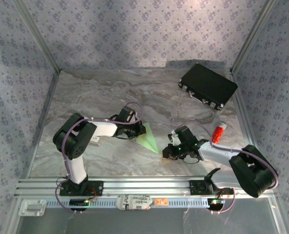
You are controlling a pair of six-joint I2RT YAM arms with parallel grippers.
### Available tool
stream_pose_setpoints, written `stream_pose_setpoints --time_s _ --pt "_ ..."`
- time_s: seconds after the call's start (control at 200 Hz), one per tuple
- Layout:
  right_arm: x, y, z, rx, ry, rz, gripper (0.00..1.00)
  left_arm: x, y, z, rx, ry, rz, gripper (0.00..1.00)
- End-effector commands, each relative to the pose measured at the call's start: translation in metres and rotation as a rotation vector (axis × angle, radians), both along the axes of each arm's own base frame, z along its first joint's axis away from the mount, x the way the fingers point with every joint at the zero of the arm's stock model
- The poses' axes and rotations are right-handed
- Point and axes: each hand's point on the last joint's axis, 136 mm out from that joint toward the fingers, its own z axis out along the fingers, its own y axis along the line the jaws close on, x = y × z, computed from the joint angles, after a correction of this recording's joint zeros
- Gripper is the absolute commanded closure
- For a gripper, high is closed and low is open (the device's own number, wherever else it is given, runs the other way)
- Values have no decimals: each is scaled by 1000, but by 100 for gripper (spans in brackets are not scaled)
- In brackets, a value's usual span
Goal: Fold a paper plane with a square sheet of paper (pick it up from the middle)
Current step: Fourth fold the wing at the center of the table.
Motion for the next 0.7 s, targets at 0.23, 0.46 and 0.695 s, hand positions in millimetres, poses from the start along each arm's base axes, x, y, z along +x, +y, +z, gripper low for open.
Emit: stream_pose_setpoints --time_s 0.23,0.46,0.695 --pt "25 34 13 47 7 52 94 -14 32 -42 152 85 51 94" --pt "-4 15 -26 -51 101 65 95 -13 30 -42 150 84 47 95" --pt "-20 -7 -39 -98 125 32 95 -15 31 -43 150 89 48 94"
